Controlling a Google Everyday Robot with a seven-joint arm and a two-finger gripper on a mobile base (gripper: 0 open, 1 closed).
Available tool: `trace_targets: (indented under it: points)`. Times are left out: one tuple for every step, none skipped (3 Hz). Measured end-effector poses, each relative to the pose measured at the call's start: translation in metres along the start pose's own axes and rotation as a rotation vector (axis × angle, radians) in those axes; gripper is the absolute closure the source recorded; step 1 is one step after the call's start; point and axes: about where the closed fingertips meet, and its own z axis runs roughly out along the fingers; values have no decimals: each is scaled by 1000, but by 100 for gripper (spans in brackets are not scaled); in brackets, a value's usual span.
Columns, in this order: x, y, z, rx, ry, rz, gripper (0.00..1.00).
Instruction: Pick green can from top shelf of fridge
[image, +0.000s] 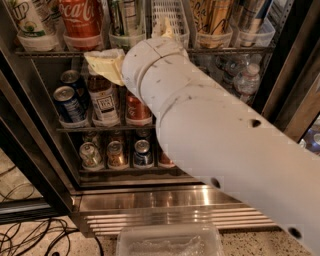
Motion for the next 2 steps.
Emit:
trace_targets:
  points:
    - [-8, 3, 13, 13, -35, -14, 16]
    - [-8, 3, 28, 35, -50, -19, 21]
